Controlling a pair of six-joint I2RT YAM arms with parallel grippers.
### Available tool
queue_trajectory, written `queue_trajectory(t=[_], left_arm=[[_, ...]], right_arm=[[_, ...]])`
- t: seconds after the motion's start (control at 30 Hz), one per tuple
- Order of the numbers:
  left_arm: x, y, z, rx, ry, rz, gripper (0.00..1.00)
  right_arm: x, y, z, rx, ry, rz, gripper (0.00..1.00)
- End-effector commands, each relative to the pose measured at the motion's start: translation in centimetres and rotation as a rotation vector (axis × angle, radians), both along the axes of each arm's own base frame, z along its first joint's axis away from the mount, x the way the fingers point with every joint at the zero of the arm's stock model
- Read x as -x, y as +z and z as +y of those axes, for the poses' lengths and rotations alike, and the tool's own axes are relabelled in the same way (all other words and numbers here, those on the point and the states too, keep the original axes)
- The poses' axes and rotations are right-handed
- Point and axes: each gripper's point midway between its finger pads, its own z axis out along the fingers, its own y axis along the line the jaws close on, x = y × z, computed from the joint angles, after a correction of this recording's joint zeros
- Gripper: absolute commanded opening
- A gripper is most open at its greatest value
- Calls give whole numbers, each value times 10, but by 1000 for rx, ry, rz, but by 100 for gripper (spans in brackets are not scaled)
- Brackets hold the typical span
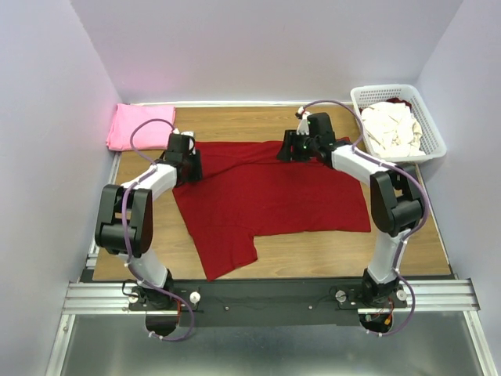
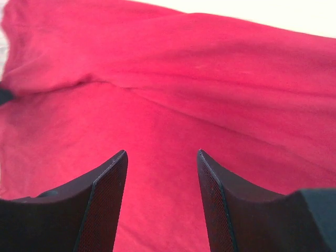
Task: Fold and stack the t-shirts
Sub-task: Fold the tshirt
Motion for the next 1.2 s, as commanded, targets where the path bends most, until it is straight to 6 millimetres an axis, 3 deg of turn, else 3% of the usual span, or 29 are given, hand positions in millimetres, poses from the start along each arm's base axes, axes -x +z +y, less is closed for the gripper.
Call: queue_trajectory(t=[0.0,0.2,0.23,0.33,0.4,0.53,0.57,0.6,0.63,0.7,0.77,0.8,0.83,0.87,0.9,0.97,1.03,1.1,1.17], left_arm=[[1,-14,-5,-40,-41,54,53],[2,-22,-7,-40,-45,94,43],[1,-21,-9,-36,-55,93,37],[-2,-16,-21,13,-90,113,0],[-4,-10,-27,41,-104,114,0],[-27,22,-35,68,-116,50,0],[-41,40,-39,79,-124,7,0],[-46,40,-40,80,-127,13,0],[-63,61,-44,91,-132,-36,0],[-74,59,-50,105,-147,-22,0],[-95,77,-57,129,-161,-69,0],[-100,66,-58,131,-158,-45,0],[-114,77,-60,136,-161,-78,0],[-118,65,-62,150,-163,-53,0],[-128,74,-62,160,-160,-78,0],[-139,72,-61,185,-158,-87,0],[-146,61,-61,205,-151,-70,0],[-159,64,-61,221,-144,-102,0],[-168,68,-63,246,-136,-130,0]], right_arm=[[10,-7,28,-64,92,9,62],[14,-15,43,-78,134,19,63],[15,-15,45,-82,140,22,63],[15,-16,54,-83,160,16,62],[15,-20,57,-78,168,15,62],[10,-20,67,-70,190,-5,62],[7,-17,73,-70,203,-21,62],[5,-16,76,-69,206,-28,62],[4,-23,79,-64,212,-21,62],[-1,-16,90,-68,234,-50,60],[-1,-24,102,-61,263,-52,57],[-7,-18,109,-67,273,-73,57],[-7,-19,114,-66,285,-79,56],[-8,-23,122,-61,301,-85,54],[-13,-20,129,-72,307,-115,53],[-13,-28,143,-74,329,-124,50],[-19,-25,153,-86,340,-151,49],[-20,-34,164,-89,353,-148,45],[-22,-28,178,-104,372,-173,42]])
